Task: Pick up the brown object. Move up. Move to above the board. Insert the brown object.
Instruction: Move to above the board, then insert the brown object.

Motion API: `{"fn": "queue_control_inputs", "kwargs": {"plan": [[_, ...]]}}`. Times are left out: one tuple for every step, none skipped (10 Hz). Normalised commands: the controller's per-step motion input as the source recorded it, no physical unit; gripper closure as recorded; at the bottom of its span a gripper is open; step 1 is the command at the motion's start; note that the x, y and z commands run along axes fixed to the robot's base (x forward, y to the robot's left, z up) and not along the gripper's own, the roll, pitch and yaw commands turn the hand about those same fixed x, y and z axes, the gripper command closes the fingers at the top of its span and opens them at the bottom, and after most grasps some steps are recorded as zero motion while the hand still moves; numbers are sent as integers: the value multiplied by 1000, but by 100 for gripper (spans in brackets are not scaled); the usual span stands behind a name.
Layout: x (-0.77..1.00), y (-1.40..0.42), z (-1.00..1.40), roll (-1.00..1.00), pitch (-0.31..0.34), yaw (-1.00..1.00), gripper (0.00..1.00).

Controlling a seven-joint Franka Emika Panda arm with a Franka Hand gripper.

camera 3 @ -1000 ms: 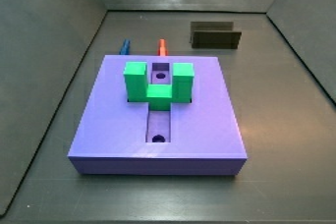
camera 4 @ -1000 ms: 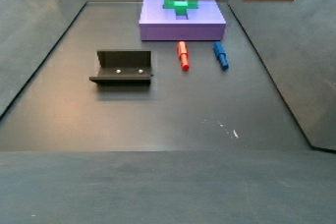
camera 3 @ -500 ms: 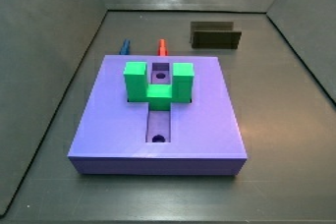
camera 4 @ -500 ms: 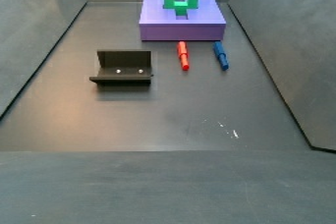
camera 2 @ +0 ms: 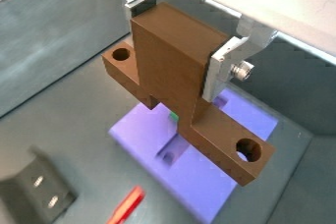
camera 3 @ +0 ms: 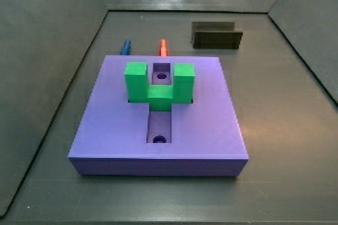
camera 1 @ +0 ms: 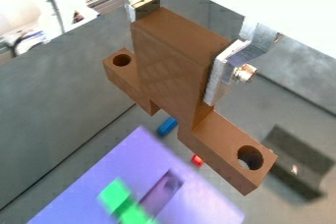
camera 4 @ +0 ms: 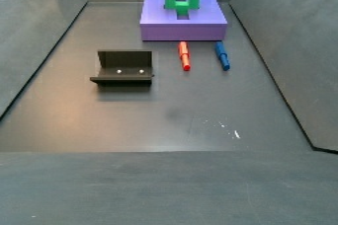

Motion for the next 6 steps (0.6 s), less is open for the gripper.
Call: {"fn": "queue_control_inputs", "kwargs": {"plan": [[249,-828,126,18,133,3,100],[152,-342,63,37,130,7,100],[0,0,0,-19,-10,-46,100],[0,0,-3,-26,-29,-46,100],[-263,49,-71,-149,-154,-140,100],[-346,34,-66,-143,-210,-331,100]]}}
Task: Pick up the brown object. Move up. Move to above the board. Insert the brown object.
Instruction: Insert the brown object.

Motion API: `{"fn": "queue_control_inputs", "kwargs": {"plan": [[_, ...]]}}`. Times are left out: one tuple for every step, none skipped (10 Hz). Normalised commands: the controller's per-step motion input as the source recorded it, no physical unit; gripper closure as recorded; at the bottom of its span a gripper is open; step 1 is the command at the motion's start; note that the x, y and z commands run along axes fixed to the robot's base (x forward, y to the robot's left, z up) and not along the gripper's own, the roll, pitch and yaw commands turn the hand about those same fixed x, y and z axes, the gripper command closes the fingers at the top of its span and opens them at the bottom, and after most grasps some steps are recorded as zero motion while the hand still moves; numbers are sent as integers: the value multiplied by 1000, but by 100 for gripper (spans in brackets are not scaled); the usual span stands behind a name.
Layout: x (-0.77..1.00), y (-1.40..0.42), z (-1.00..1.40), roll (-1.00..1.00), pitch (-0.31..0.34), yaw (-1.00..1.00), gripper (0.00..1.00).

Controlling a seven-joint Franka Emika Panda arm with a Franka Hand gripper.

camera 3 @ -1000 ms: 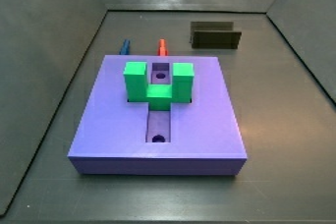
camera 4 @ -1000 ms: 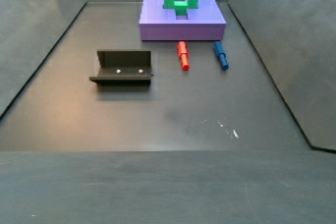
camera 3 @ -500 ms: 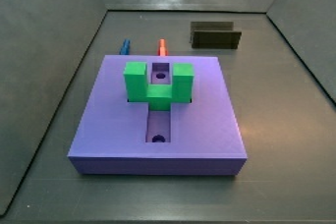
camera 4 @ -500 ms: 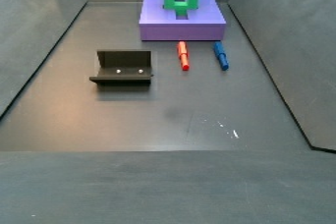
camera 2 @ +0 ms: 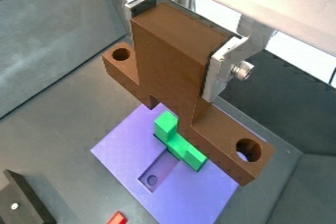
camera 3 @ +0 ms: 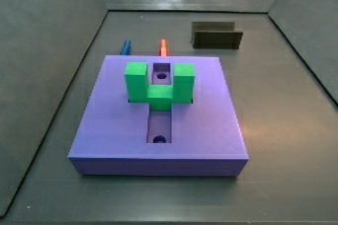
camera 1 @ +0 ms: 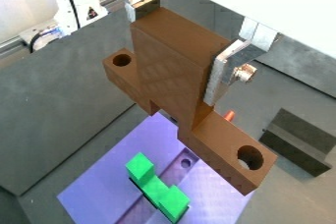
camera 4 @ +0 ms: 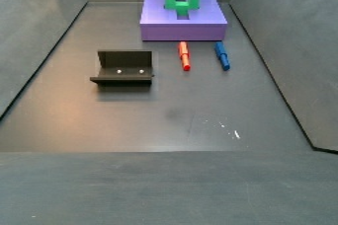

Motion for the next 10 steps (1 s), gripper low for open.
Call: {"fn": "queue_control_inputs", "kwargs": {"plan": [[-366,43,-94,-207,-237,-494,100],[-269,0,-89,-269,-249,-654,100],[-191,0,-66,-321,-246,-694,100],[-89,-37,-126,-309,-224,-806,100],[0,-63,-129,-161,-176,-960,100],[0,-17,-209,-81,-81,-1000,100],[0,0,-197,0,-39,-1000,100],[0,0,-183,0,-6,-1000,100],[0,0,-174,0,-1,-1000,100],[0,0,-171,0,-3,-1000,100]]}}
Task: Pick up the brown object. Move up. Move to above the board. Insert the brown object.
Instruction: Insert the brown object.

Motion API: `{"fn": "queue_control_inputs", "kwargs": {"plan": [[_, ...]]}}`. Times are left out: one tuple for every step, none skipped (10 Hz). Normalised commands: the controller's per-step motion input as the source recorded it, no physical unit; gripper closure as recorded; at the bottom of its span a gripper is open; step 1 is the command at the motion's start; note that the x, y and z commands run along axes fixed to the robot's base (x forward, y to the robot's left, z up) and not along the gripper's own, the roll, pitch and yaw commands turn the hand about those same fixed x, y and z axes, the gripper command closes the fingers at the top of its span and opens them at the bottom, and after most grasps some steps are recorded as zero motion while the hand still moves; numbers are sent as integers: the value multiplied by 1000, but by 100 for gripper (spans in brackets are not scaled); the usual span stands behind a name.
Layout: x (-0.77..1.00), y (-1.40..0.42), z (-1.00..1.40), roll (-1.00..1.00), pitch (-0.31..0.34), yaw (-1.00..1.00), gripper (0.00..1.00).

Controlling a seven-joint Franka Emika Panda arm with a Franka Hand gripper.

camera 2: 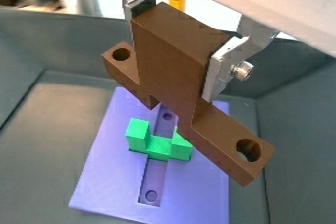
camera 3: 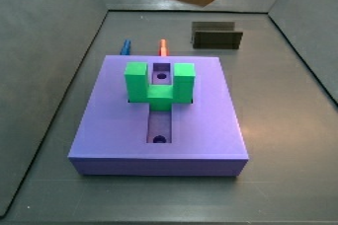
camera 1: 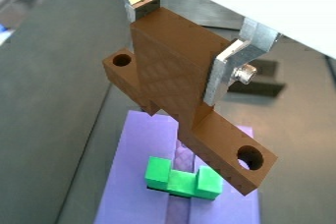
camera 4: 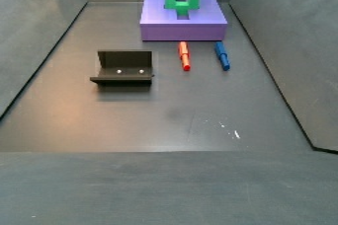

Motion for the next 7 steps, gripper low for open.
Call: {"fn": "queue_control_inputs", "kwargs": {"plan": [[0,0,-154,0,0,-1000,100],[0,-40,-131,0,0,-1000,100],[0,-97,-117,16,0,-1000,100],[37,-251,-91,61,-6,-906,100],[66,-320,-80,100,-19,-843,100],[214,-369,-106,140,0,-669,100],[200,-343,-129,129,-24,-731,100]]}}
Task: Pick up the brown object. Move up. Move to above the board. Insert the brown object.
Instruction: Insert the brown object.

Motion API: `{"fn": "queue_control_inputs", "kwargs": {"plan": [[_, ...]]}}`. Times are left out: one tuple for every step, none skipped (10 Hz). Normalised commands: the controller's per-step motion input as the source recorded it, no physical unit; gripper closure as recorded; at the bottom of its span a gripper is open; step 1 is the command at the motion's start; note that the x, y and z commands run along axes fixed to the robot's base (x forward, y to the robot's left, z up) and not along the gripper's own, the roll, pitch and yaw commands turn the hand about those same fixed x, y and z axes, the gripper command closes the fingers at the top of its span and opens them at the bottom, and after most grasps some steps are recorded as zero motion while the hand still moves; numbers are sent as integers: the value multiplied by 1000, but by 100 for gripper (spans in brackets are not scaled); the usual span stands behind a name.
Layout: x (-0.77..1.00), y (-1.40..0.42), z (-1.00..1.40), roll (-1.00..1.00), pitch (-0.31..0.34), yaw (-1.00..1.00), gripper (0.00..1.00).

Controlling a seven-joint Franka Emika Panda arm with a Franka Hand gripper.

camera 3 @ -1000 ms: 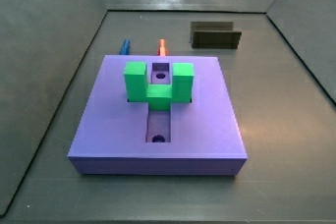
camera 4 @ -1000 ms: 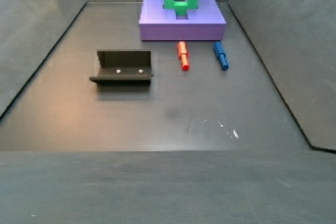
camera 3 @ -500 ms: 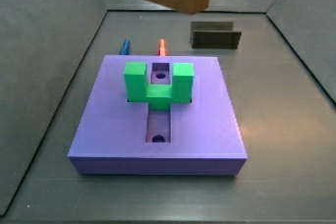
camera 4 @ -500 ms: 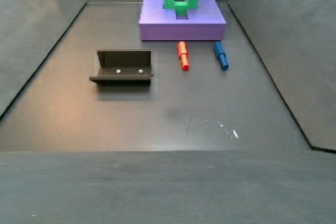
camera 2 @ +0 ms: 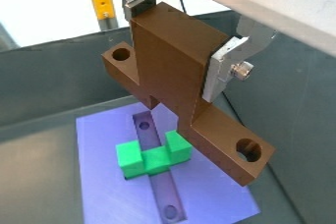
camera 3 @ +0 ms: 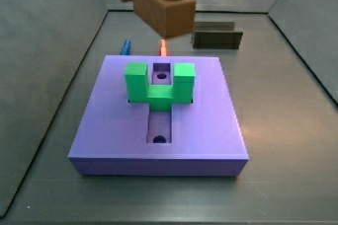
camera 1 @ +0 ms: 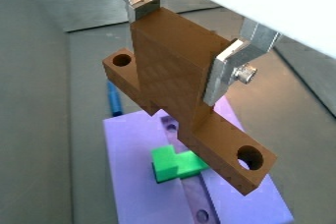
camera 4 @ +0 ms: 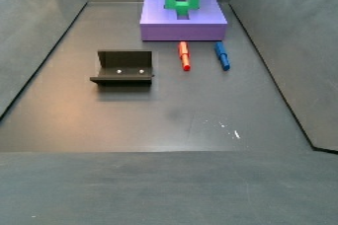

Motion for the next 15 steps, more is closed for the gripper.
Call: {"fn": "queue_control_inputs", "kwargs": {"plan": [[214,-269,-180,101,-14,-766,100],[234,-206,-251,89,-3,-783,100],[271,-120,-343,36,0,-766,100],[280,-37,-360,0,4,-780,100],[237,0,-380,-39,0,-791,100],[180,0,-403,-14,0,-723,100],[97,23,-466,-41,0,-603,100],[126,0,-451,-49,0,-477,100],[29,31,-489,0,0,-449,100],[-71,89,-491,66,0,-300,100],[-206,71,-343,53,-4,-229,100],[-251,77,-294,7,-36,-197,100],[-46,37,-254,-7,-36,-129,100],[54,6,-260,-89,-31,-83,100],[106,20,-311,-77,-34,-40,100]]}}
